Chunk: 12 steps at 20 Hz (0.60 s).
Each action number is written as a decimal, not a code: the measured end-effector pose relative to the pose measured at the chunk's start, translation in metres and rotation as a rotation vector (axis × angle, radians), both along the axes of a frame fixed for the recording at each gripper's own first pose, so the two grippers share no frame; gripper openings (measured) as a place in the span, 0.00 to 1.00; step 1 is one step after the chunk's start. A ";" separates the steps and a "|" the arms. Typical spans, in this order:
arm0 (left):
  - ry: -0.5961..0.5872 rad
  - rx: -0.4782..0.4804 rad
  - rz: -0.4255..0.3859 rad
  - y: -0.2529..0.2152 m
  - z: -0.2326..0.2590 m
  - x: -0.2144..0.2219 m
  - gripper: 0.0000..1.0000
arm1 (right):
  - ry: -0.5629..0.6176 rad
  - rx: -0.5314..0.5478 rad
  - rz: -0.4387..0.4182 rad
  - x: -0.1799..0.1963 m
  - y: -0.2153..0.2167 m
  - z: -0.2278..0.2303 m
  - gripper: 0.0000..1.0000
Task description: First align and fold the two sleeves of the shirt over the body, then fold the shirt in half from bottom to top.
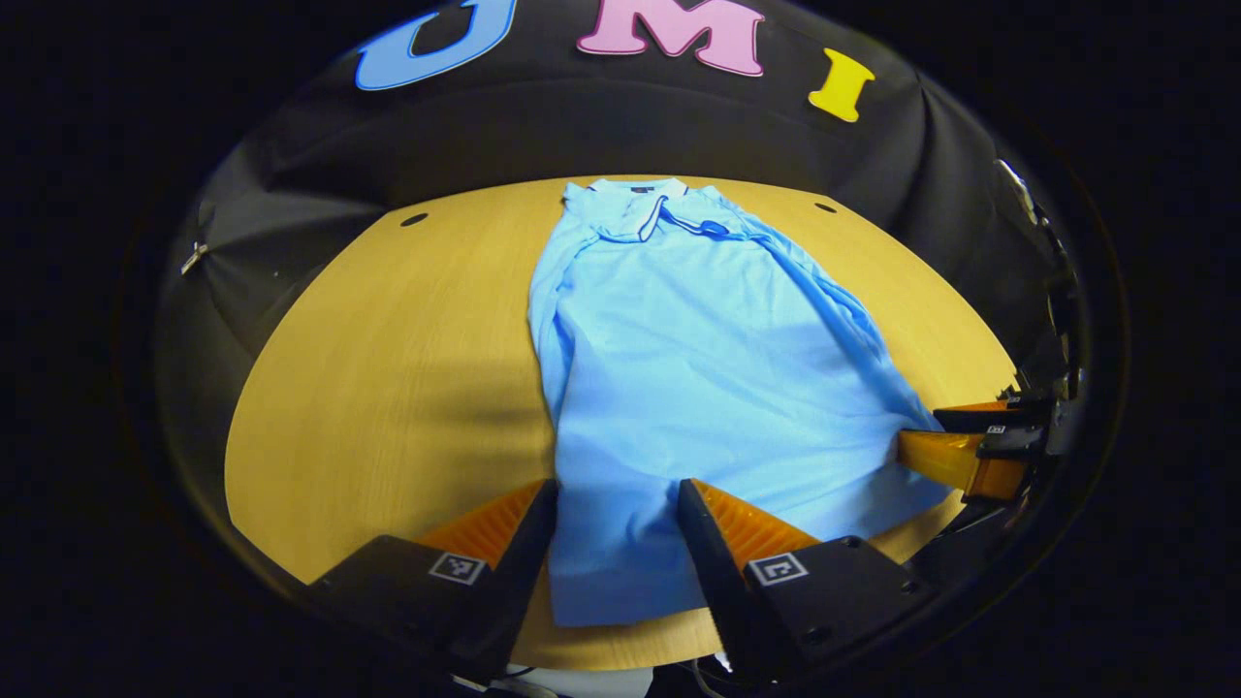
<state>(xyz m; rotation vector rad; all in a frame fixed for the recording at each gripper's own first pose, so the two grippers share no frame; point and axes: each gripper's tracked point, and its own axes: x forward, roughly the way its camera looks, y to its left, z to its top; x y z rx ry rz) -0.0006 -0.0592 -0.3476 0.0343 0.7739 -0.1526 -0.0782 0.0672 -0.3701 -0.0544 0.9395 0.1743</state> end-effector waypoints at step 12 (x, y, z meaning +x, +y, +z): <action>0.028 -0.074 -0.063 -0.026 0.002 0.000 0.08 | 0.059 0.064 0.108 0.001 0.010 0.002 0.07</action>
